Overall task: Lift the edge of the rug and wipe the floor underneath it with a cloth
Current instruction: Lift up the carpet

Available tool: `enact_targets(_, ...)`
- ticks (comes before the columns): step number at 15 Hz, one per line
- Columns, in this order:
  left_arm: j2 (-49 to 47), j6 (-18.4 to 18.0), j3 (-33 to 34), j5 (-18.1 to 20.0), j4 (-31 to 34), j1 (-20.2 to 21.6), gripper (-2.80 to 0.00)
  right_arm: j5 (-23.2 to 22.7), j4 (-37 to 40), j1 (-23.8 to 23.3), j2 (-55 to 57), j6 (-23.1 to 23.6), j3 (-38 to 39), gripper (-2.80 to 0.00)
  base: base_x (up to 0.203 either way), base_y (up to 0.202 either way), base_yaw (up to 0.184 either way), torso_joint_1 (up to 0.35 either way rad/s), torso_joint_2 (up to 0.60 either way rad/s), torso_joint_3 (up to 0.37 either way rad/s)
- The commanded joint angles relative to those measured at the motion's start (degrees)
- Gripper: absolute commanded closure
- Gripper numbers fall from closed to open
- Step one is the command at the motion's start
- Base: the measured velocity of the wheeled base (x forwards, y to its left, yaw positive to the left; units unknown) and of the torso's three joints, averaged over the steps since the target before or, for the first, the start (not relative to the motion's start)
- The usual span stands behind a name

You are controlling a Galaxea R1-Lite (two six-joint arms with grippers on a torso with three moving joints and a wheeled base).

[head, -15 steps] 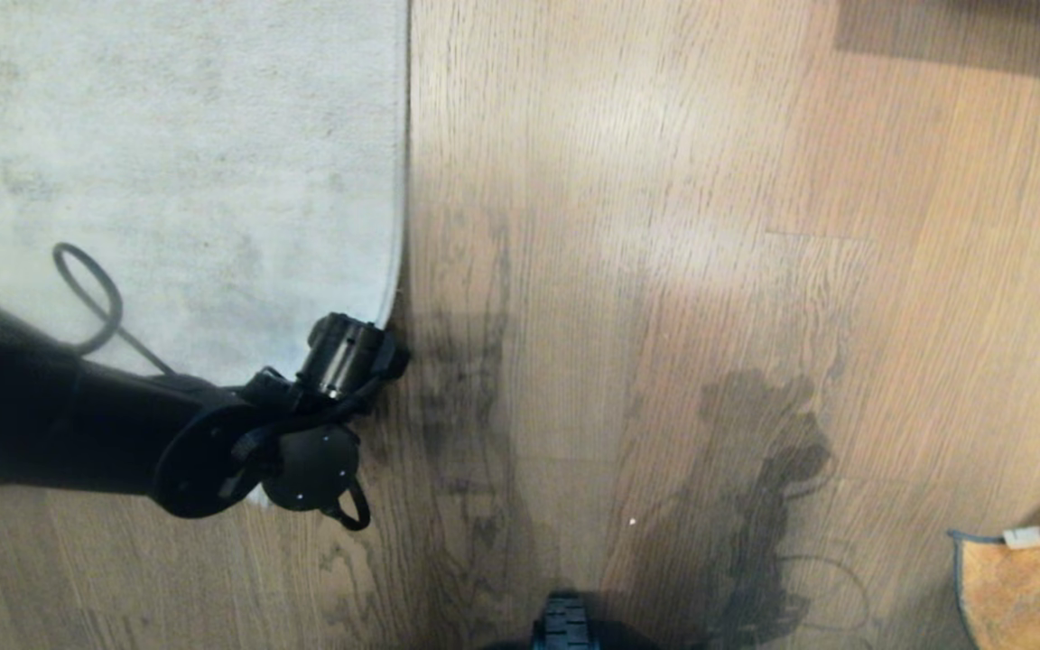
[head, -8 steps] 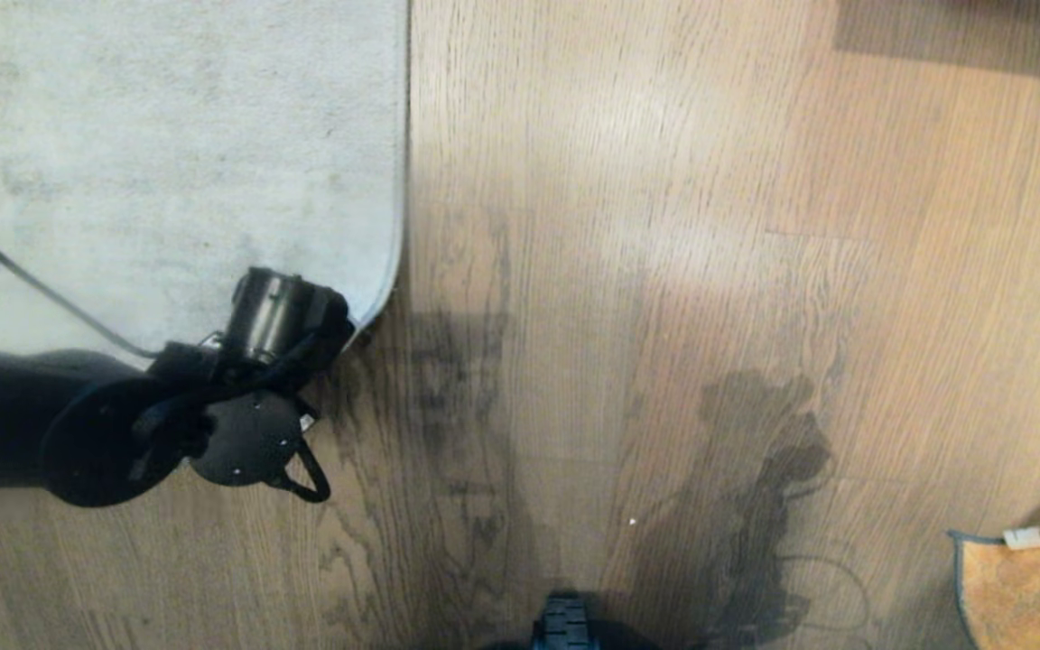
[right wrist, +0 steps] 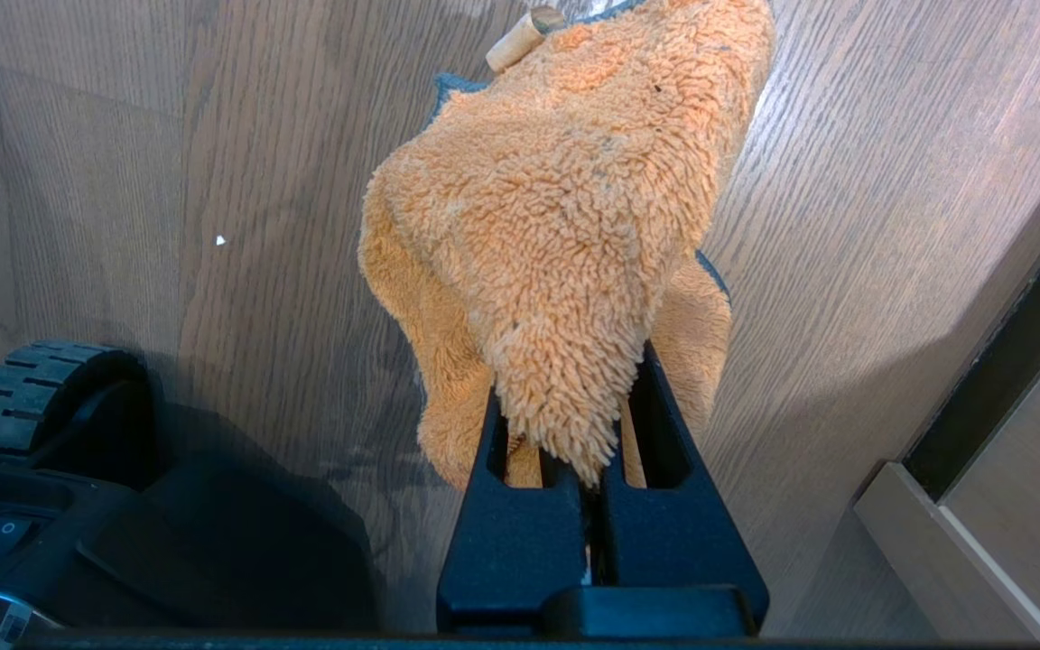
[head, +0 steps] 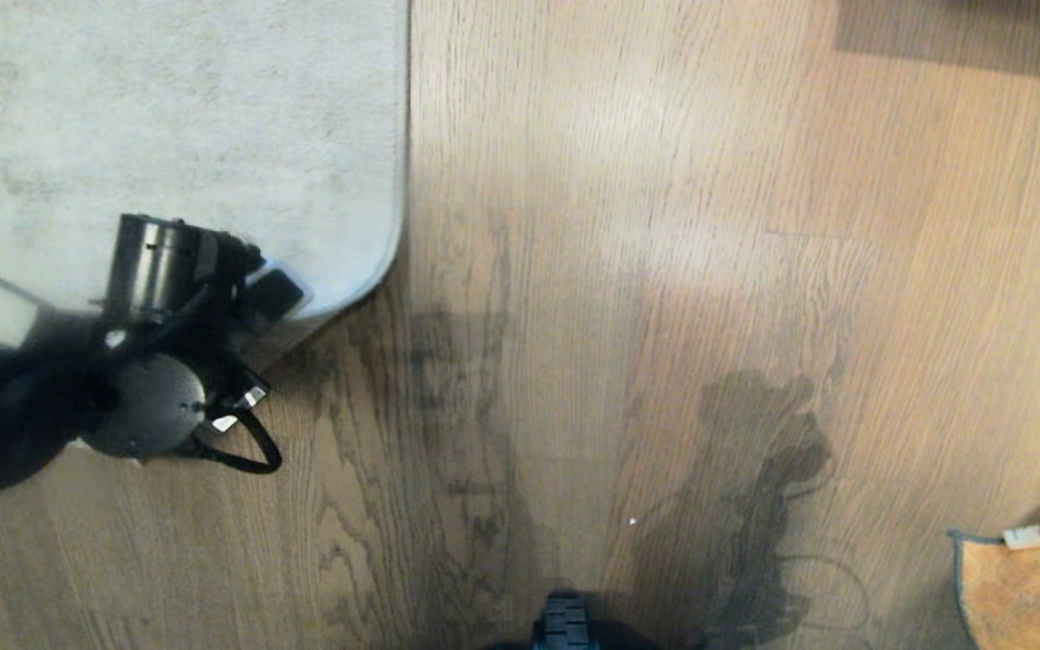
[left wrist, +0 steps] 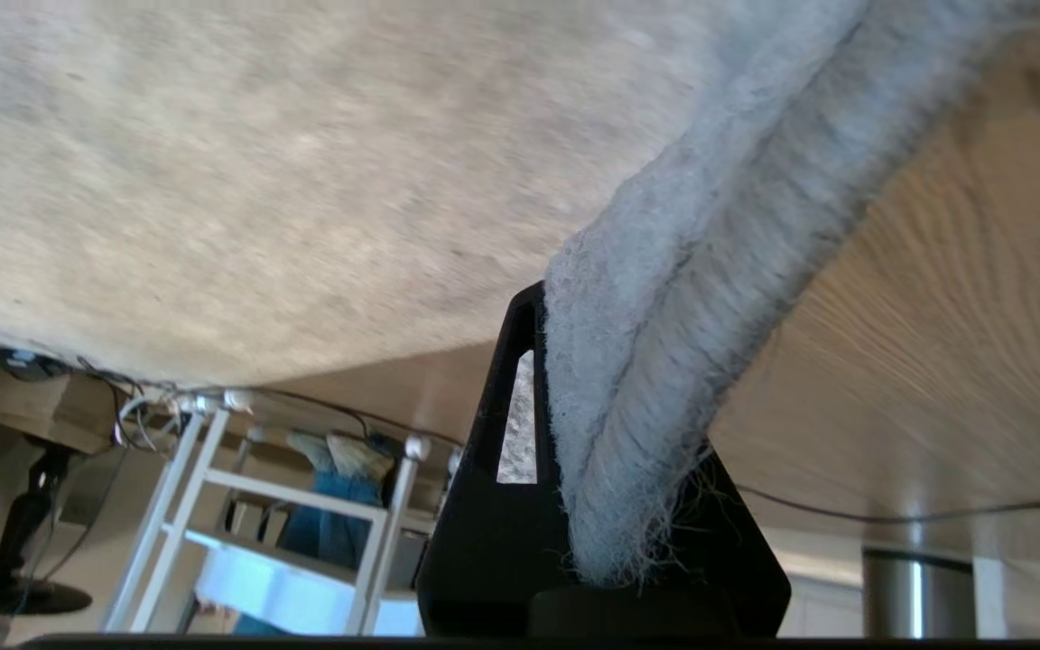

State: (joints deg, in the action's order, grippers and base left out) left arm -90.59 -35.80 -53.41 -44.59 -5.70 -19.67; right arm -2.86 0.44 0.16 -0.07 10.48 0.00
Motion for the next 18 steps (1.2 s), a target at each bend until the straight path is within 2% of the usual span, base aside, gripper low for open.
enact_targets(1, 2.38, -1.70, -0.25, 1.17, -0.82, 2.02, 0.00, -0.04, 0.00, 0.02, 0.07, 0.16, 0.00, 0.00, 0.000, 0.000, 0.000, 0.000, 0.00, 0.000)
enact_targets(3, 3.61, -3.77, -0.92, 3.65, -1.55, 4.25, 0.00, -0.04, 0.00, 0.02, 0.07, 0.10, 0.00, 0.00, 0.000, 0.000, 0.000, 0.000, 0.00, 0.000)
enact_targets(8, 4.46, -4.02, -3.98, 7.06, -1.68, 6.31, 0.00, -0.04, 0.00, 0.02, 0.07, 0.08, 0.00, 0.00, 0.000, 0.000, 0.000, 0.000, 0.00, 0.000)
enact_targets(18, 6.63, -0.94, -1.80, 7.06, -1.52, 5.17, 0.00, -0.04, 0.00, 0.02, 0.07, 0.07, 0.00, 0.00, 0.000, 0.000, 0.000, 0.000, 0.00, 0.000)
